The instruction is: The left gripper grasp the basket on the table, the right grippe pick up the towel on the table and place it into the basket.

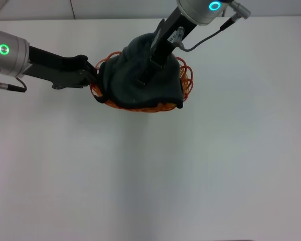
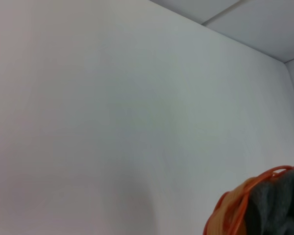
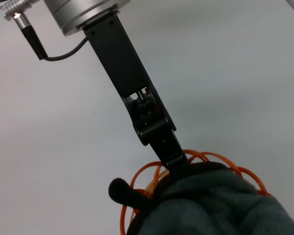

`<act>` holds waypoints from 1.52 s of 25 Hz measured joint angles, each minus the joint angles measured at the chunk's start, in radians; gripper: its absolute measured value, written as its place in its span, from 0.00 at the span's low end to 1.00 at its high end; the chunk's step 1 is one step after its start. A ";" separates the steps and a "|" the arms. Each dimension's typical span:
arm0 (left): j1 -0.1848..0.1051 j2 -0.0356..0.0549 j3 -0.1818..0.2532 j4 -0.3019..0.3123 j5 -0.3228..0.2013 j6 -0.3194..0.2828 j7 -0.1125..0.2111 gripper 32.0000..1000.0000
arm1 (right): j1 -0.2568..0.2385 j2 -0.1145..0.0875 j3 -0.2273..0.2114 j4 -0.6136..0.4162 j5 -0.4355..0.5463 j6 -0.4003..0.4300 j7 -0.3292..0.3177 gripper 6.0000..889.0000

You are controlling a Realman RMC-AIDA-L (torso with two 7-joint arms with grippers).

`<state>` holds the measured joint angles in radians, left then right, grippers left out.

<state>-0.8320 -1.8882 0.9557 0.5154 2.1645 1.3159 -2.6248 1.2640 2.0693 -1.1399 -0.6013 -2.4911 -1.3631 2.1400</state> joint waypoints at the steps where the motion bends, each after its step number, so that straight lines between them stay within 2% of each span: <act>1: 0.000 0.0000 0.000 0.000 0.000 0.000 0.000 0.06 | 0.000 0.000 0.000 0.000 0.000 0.000 0.000 0.93; 3: 0.000 0.0000 0.000 0.000 0.000 0.000 0.000 0.06 | 0.000 0.000 0.000 0.000 0.000 0.000 0.000 0.98; 10: 0.003 0.0001 0.000 0.000 0.000 -0.003 0.000 0.06 | 0.001 0.000 -0.019 -0.010 0.000 -0.009 0.001 0.99; 17: 0.012 0.0041 -0.001 -0.002 0.001 -0.003 0.000 0.06 | -0.010 0.001 -0.021 -0.085 0.000 -0.057 0.017 0.99; 31: 0.027 0.0095 -0.003 -0.002 0.002 -0.003 0.000 0.06 | -0.089 -0.006 -0.007 -0.472 -0.007 -0.262 0.131 0.99; 38: 0.027 0.0107 -0.002 -0.002 0.002 -0.003 0.000 0.06 | -0.099 -0.008 0.016 -0.549 -0.009 -0.327 0.162 0.99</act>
<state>-0.8047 -1.8776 0.9538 0.5138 2.1660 1.3132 -2.6246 1.1653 2.0612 -1.1235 -1.1505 -2.5000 -1.6900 2.3019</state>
